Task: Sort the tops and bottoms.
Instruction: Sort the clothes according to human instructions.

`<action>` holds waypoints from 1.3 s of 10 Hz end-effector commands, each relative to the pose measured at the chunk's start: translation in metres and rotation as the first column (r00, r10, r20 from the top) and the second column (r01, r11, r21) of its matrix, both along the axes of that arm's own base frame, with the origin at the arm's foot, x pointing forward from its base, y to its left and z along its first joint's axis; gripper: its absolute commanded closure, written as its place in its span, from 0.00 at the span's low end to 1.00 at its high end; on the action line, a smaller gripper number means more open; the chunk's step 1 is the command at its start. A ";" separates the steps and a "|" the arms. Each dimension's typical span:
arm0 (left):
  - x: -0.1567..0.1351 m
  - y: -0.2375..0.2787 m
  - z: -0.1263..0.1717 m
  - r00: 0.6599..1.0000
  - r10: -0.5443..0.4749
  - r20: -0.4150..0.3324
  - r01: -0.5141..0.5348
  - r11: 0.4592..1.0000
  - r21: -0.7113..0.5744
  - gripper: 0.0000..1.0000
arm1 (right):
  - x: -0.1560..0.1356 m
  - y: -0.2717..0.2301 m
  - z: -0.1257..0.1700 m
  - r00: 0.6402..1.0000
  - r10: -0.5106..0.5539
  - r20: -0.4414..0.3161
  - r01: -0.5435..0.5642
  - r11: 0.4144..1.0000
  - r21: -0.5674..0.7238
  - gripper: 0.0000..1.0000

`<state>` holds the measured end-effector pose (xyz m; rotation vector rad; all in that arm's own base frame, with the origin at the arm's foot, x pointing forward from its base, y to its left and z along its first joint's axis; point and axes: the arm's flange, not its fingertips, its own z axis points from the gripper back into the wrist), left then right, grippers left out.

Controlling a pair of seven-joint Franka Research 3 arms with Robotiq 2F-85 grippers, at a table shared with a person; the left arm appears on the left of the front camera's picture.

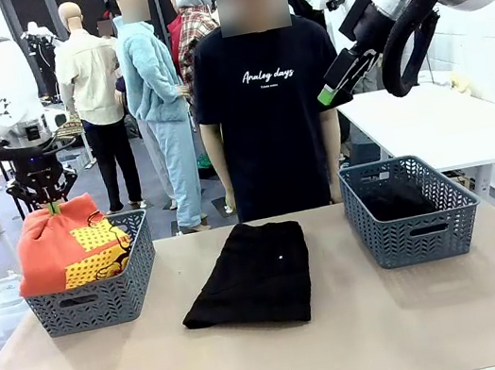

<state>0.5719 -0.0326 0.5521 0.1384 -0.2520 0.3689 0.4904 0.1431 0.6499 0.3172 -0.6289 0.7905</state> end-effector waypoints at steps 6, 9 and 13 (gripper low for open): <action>0.030 -0.001 -0.015 0.999 -0.033 -0.002 0.033 0.999 0.003 1.00 | -0.001 0.001 -0.001 1.000 0.001 -0.001 -0.001 1.000 -0.001 0.00; 0.094 0.017 -0.055 0.992 -0.119 -0.042 0.115 0.990 -0.085 1.00 | -0.001 0.001 -0.001 1.000 0.001 -0.001 -0.001 1.000 -0.001 0.00; 0.106 0.015 -0.111 0.976 -0.167 -0.141 0.131 0.963 -0.237 1.00 | -0.001 0.001 -0.001 1.000 0.001 -0.001 -0.001 1.000 -0.001 0.00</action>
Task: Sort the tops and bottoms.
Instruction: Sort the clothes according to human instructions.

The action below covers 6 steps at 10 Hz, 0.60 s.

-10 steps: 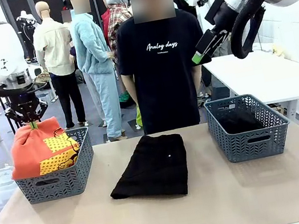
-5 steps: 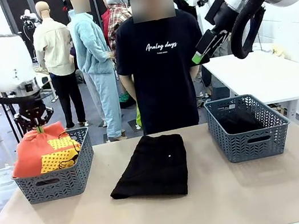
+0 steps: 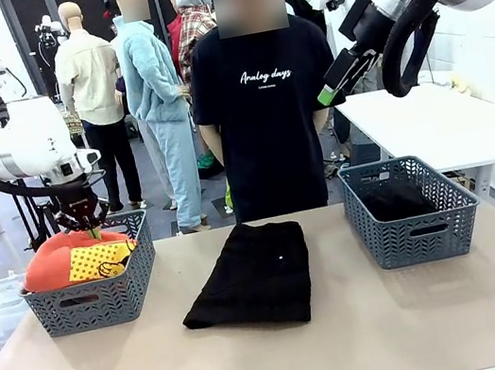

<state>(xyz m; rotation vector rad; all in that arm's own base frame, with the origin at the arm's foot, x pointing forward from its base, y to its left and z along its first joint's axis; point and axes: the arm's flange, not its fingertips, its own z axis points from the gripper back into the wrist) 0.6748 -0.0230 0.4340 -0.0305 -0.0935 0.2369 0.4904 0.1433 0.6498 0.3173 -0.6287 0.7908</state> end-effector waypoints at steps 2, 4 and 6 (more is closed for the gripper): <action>-0.001 0.009 0.002 0.998 0.013 -0.054 -0.014 0.999 -0.033 1.00 | -0.001 0.001 -0.001 1.000 0.001 -0.001 -0.001 1.000 -0.001 0.00; -0.002 0.008 0.000 0.997 -0.008 -0.076 0.006 1.000 -0.031 1.00 | -0.001 0.001 -0.001 1.000 0.001 -0.001 -0.001 1.000 -0.001 0.00; -0.008 0.002 0.013 0.999 -0.033 -0.036 0.034 0.999 0.033 0.62 | -0.001 0.001 -0.001 1.000 0.001 -0.001 -0.001 1.000 -0.001 0.00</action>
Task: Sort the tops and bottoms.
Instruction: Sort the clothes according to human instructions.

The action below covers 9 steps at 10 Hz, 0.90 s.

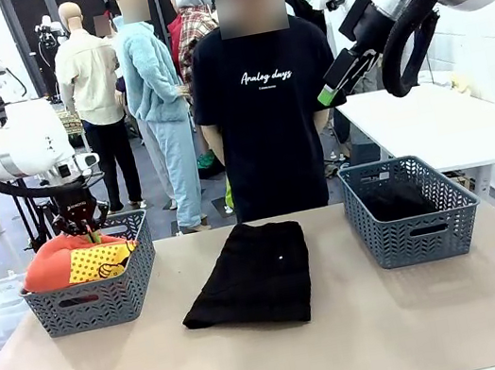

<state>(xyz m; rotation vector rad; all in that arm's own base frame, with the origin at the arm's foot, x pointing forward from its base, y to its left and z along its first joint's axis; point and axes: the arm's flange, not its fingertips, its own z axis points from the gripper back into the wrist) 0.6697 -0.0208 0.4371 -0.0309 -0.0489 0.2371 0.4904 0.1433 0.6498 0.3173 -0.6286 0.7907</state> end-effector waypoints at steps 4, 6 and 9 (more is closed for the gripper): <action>-0.002 0.002 0.027 0.998 -0.041 0.046 0.038 0.997 0.062 0.00 | -0.001 0.001 -0.001 1.000 0.001 -0.001 -0.001 1.000 -0.001 0.00; -0.002 0.002 0.029 0.998 -0.048 0.044 0.045 0.997 0.055 0.00 | -0.001 0.001 -0.001 1.000 0.001 -0.001 -0.001 1.000 -0.001 0.00; -0.002 -0.002 0.027 0.999 -0.027 0.046 0.024 0.999 0.046 0.00 | -0.001 0.001 -0.001 1.000 0.001 -0.001 -0.001 1.000 -0.001 0.00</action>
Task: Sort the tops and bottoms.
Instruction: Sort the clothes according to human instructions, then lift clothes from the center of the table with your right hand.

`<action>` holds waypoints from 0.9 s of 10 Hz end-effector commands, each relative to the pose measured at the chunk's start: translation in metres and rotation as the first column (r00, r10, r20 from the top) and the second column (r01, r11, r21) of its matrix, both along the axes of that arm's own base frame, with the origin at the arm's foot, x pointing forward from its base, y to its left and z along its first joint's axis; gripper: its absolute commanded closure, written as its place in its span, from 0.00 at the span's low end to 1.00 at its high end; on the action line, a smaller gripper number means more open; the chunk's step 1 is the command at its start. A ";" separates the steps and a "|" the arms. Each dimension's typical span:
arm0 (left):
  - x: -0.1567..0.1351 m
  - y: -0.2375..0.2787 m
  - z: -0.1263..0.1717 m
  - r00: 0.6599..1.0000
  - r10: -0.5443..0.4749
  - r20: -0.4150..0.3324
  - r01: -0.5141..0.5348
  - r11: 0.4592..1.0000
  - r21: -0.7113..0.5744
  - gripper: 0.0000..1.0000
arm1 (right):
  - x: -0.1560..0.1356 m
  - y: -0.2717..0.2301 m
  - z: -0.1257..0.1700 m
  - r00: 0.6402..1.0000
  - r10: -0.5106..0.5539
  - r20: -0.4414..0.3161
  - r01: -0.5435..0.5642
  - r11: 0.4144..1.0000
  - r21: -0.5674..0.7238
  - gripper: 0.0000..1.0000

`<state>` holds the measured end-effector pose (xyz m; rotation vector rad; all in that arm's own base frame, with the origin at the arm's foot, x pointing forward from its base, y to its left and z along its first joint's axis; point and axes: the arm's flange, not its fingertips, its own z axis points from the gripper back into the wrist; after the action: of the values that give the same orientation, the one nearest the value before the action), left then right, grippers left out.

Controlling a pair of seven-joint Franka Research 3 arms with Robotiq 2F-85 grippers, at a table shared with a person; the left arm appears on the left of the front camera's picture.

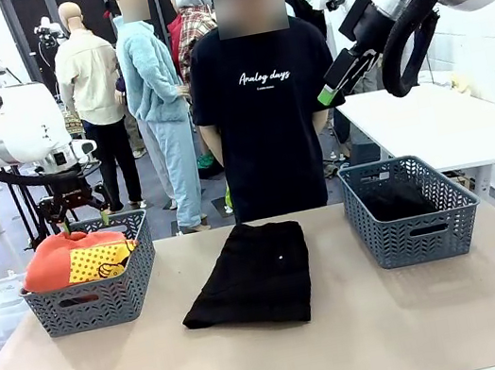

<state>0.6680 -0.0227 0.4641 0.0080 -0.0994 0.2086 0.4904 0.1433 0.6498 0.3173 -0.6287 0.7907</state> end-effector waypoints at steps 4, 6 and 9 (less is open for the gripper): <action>0.000 0.000 0.000 1.000 0.001 0.000 -0.001 1.000 0.000 0.00 | -0.001 0.001 -0.001 1.000 0.001 -0.001 -0.001 1.000 -0.001 0.00; 0.000 0.000 0.000 1.000 0.001 0.000 -0.001 1.000 0.000 0.00 | -0.001 0.001 -0.001 1.000 0.001 -0.001 -0.001 1.000 -0.001 0.00; 0.000 0.000 0.000 1.000 0.001 0.000 -0.001 1.000 0.000 0.00 | -0.001 0.001 -0.001 1.000 0.001 -0.001 -0.001 1.000 -0.001 0.00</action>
<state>0.6681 -0.0228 0.4638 0.0080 -0.0989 0.2085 0.4904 0.1433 0.6498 0.3173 -0.6287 0.7907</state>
